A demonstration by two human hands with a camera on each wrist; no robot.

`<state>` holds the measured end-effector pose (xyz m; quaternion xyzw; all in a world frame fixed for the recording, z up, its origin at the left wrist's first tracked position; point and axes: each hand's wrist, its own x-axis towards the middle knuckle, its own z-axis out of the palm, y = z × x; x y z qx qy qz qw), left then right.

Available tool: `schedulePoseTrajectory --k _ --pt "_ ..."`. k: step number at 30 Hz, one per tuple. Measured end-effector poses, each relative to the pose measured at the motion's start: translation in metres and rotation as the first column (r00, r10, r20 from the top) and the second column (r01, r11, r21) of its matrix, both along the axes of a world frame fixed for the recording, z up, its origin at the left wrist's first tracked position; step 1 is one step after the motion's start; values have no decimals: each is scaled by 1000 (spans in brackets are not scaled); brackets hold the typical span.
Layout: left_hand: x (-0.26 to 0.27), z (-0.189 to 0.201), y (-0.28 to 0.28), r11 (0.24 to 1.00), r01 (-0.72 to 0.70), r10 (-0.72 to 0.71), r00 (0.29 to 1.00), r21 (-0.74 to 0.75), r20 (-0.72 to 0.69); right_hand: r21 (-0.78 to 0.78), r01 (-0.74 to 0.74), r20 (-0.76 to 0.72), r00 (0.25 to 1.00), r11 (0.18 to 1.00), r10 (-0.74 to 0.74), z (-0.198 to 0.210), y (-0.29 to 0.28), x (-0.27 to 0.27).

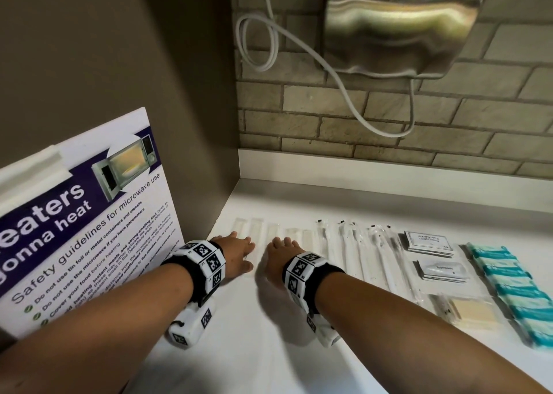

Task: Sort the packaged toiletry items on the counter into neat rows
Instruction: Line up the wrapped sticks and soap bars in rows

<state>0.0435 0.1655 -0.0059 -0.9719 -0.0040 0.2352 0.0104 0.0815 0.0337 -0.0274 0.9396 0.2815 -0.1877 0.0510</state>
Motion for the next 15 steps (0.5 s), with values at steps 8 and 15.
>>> schedulePoseTrajectory --k 8,15 --pt "11 5 -13 1000 5 -3 998 -30 68 10 13 30 999 1000 -13 11 -25 8" --pt "18 -3 -35 997 71 -71 997 -4 22 1 4 42 999 1000 -4 8 -49 7"
